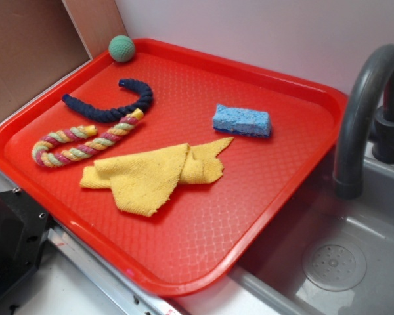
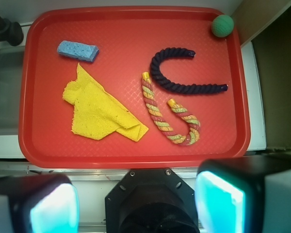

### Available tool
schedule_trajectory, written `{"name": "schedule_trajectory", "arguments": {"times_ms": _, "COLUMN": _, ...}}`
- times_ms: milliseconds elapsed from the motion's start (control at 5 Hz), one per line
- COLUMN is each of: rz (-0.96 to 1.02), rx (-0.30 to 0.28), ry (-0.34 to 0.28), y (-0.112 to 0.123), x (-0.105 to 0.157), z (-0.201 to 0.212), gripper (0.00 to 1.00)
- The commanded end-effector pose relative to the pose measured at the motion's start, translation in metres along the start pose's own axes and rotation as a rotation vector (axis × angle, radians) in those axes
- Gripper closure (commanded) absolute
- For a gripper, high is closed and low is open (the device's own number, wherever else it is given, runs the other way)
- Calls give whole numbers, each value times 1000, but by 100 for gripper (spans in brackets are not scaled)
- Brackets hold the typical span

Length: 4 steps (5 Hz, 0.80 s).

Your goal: Grab the blue sponge.

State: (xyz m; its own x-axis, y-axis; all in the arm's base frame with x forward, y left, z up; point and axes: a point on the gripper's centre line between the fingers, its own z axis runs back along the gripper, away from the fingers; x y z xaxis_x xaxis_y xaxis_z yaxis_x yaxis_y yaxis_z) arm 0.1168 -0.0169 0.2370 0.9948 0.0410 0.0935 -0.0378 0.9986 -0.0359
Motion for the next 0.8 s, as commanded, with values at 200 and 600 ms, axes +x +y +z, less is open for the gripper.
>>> {"name": "schedule_trajectory", "arguments": {"times_ms": 200, "rz": -133, "rx": 40, "ry": 11, "y": -5, "x": 13, "z": -2, "gripper": 0}}
{"name": "schedule_trajectory", "arguments": {"times_ms": 600, "rz": -511, "rx": 32, "ry": 22, "y": -15, "x": 65, "z": -32, "gripper": 0}}
